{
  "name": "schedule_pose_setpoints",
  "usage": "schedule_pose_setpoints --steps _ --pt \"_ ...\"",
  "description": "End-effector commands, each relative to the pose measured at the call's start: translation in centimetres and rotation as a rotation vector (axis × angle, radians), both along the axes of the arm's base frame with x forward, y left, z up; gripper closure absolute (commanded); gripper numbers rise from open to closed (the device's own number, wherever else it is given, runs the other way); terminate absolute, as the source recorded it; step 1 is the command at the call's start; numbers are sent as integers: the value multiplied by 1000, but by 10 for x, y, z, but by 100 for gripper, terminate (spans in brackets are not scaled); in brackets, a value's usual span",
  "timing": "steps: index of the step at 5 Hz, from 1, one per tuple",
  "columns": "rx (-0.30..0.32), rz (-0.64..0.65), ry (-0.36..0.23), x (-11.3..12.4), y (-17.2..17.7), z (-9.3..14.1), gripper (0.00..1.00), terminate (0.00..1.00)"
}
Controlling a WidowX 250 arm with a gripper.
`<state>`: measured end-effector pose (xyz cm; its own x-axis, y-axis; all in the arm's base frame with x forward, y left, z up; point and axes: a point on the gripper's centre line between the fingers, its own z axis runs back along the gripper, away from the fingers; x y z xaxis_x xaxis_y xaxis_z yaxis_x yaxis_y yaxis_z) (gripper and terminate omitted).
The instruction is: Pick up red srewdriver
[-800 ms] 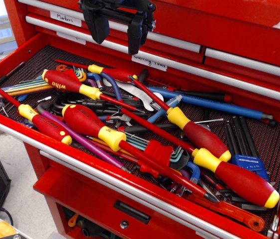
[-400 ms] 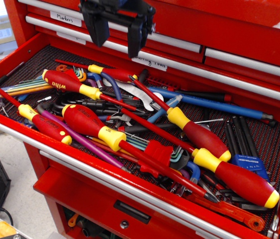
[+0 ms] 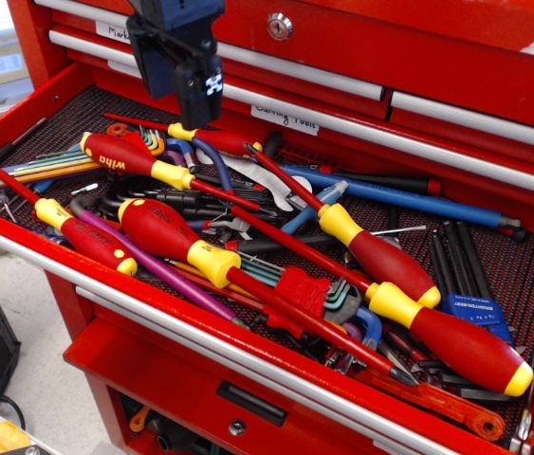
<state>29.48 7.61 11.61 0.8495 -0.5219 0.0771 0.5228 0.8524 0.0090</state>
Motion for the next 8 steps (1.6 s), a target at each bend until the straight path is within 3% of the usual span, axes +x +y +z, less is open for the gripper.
schedule_pose_setpoints --steps 1,2,3,7,8 --pt "78 -406 -80 5 33 -7 0 0" --pt "129 -641 -131 16 43 -24 0 0" --pt "153 -709 -151 26 48 -40 0 0" --pt "135 -694 -169 30 64 -87 0 0" --pt "98 -668 -183 31 66 -95 0 0"
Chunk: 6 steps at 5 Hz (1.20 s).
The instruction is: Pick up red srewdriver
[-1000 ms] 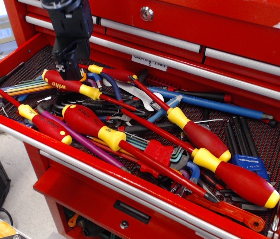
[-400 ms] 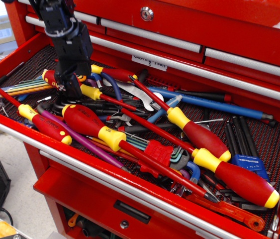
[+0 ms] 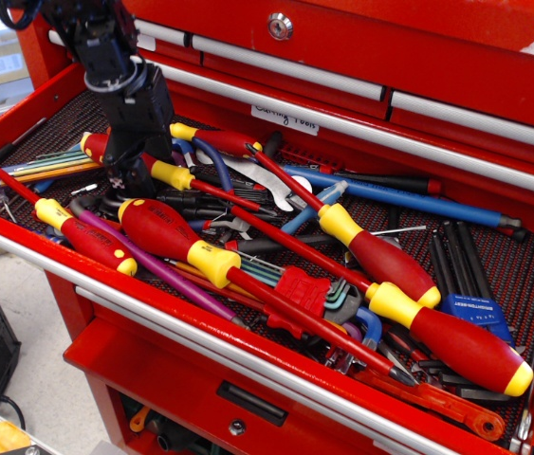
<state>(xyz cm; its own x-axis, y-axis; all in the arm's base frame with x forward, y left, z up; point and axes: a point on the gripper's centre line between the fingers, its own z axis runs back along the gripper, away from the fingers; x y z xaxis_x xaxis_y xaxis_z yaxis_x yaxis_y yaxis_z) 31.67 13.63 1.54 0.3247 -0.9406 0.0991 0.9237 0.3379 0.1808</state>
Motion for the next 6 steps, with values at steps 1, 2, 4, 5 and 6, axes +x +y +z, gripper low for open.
schedule_pose_setpoints --steps 1,2,4,5,6 --pt "-67 38 -40 13 5 -7 0 0" --pt "-52 61 -24 12 0 2 100 0" --pt "39 97 24 10 -14 40 100 0" --pt "82 94 25 6 -16 54 100 0" --pt "97 92 61 7 -8 73 100 0"
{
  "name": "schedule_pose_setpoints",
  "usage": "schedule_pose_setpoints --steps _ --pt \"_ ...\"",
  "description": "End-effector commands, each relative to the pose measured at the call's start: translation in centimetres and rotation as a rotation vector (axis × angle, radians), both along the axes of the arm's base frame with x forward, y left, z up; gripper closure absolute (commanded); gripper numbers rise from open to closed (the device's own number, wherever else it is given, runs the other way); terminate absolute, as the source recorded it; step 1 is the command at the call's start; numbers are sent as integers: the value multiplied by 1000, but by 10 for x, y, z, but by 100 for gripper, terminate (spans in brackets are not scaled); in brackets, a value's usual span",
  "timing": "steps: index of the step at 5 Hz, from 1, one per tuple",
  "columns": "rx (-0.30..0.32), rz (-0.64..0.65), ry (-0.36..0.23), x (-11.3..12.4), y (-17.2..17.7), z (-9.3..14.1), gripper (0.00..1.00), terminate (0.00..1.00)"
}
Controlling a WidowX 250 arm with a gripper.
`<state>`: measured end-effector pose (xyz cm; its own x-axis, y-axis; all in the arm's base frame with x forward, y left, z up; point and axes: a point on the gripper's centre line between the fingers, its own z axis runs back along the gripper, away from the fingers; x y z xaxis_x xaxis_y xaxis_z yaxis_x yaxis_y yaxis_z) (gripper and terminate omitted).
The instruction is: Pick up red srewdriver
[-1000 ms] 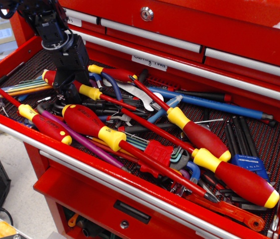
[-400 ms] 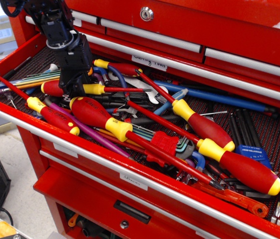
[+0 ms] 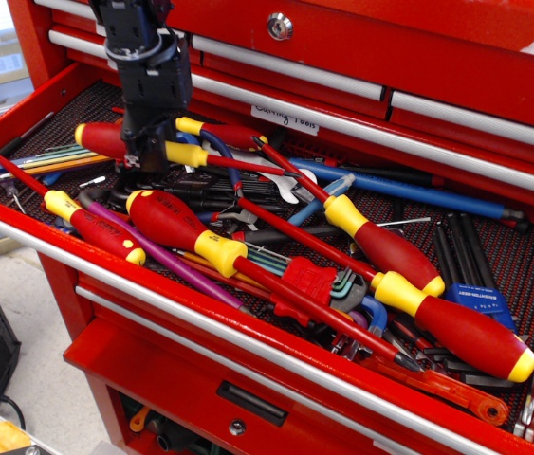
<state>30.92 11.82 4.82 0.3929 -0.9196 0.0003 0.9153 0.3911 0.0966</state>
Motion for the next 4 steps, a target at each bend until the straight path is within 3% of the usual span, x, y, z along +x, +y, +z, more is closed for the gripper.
schedule_pose_setpoints --steps 1,2,3,4 --pt "106 34 -59 16 8 74 100 0" --pt "143 22 -31 16 10 108 100 0" --pt "217 18 -61 7 7 139 100 0" --pt "220 26 -53 8 11 162 100 100"
